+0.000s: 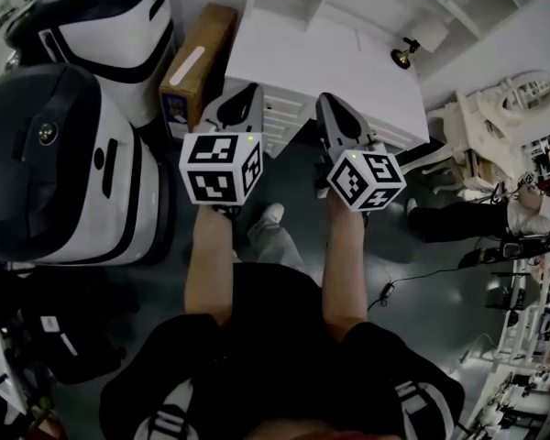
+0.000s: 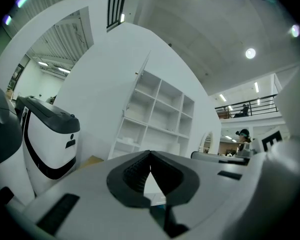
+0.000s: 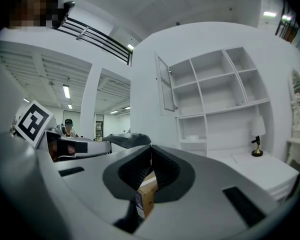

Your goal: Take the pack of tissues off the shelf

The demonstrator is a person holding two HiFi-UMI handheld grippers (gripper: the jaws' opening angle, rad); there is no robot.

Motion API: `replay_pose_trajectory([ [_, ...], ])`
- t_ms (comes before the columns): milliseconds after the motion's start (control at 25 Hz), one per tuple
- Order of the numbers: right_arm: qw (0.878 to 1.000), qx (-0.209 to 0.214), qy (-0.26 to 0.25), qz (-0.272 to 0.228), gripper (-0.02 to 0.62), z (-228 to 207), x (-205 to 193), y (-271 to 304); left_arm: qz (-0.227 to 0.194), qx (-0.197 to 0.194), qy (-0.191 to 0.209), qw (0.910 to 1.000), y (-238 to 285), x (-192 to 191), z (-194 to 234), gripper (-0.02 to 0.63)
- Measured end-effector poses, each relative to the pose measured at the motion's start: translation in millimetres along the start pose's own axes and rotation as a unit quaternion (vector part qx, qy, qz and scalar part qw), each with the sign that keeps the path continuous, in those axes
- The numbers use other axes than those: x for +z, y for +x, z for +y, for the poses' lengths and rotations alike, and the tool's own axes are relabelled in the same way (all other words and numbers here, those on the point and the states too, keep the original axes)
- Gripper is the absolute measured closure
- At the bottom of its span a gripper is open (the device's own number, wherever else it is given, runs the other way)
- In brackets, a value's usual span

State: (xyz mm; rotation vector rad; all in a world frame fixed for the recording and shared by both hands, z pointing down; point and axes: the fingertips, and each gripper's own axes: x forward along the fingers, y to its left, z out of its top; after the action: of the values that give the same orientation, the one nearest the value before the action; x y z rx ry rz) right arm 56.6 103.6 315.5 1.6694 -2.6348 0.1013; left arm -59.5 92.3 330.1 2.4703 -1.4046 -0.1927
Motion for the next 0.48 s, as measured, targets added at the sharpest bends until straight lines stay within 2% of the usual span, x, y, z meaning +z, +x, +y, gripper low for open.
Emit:
replay_pose_trajectory([
  [280,0.999,0.032,-0.011,-0.014,0.575,18.4,18.4,16.5,-0.011,0.010,0.016,0.9998,-9.9,17.2,6.0,0.595],
  [480,0.997,0.078,-0.008,-0.010,0.575,49.3,12.1,36.0,-0.007,0.065,0.024,0.9976,-38.0,24.0,44.9,0.595],
])
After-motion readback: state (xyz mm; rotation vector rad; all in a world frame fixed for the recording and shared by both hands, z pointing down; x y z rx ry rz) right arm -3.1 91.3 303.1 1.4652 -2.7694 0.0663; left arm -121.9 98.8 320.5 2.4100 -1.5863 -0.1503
